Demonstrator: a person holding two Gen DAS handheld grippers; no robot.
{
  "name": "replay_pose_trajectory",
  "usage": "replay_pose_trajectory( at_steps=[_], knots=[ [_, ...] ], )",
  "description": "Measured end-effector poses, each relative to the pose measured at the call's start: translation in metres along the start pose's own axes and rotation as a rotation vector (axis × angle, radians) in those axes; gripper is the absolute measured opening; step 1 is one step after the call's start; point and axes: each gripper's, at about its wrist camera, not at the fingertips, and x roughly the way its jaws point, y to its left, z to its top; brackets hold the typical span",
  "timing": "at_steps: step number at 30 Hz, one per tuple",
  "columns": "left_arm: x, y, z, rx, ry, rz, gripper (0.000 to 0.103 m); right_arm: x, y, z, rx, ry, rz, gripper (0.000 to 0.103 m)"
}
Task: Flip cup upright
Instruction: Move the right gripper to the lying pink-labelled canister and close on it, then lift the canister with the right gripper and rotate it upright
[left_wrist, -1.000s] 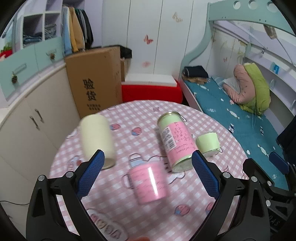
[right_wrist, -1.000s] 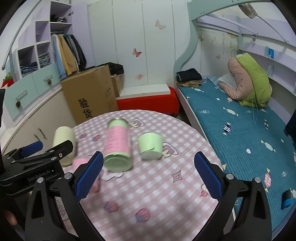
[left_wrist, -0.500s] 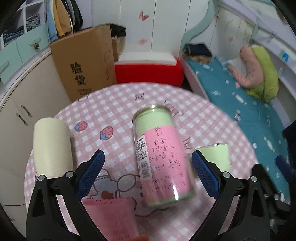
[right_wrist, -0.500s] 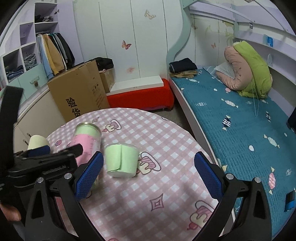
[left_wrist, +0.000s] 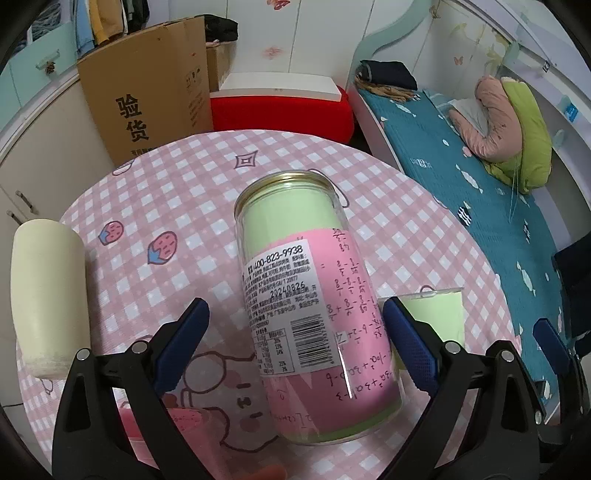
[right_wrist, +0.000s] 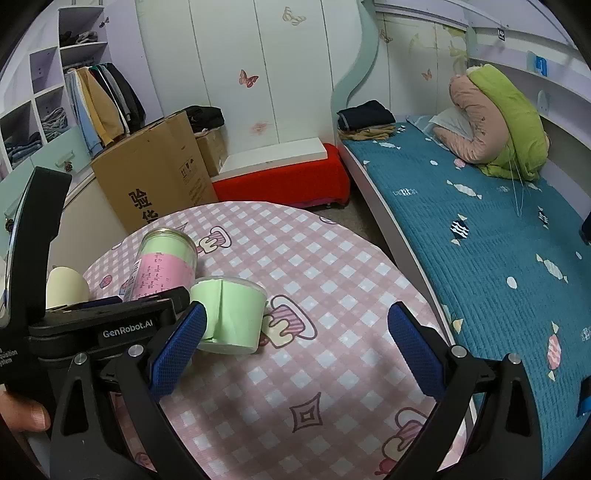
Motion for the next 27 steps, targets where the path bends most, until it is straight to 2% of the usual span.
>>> replay_pose_trajectory(
  at_steps=[1, 2, 3, 8, 15, 22, 27],
  knots=[
    [0.000, 0.000, -0.001, 0.003, 0.000, -0.008, 0.091, 0.000, -0.001, 0.000, 0.002, -0.001, -0.001, 0.095],
    [0.000, -0.001, -0.001, 0.004, 0.003, -0.030, 0.074, 0.000, -0.001, 0.001, 0.003, -0.001, -0.002, 0.095],
    [0.000, -0.002, -0.001, 0.003, 0.014, -0.047, 0.073, -0.001, -0.002, -0.001, 0.004, 0.000, -0.002, 0.095],
    [-0.005, -0.001, -0.007, -0.005, 0.018, -0.020, 0.073, -0.006, -0.002, -0.002, -0.001, 0.004, 0.004, 0.095],
    [-0.029, -0.005, -0.027, 0.003, 0.009, -0.024, 0.073, -0.028, -0.005, -0.004, 0.014, -0.014, 0.006, 0.095],
    [-0.062, -0.005, -0.061, 0.012, -0.003, -0.031, 0.072, -0.060, -0.001, -0.016, 0.004, -0.020, 0.025, 0.095],
    [-0.089, -0.002, -0.097, 0.014, -0.010, -0.034, 0.072, -0.085, 0.007, -0.033, -0.009, -0.016, 0.031, 0.095]
  ],
)
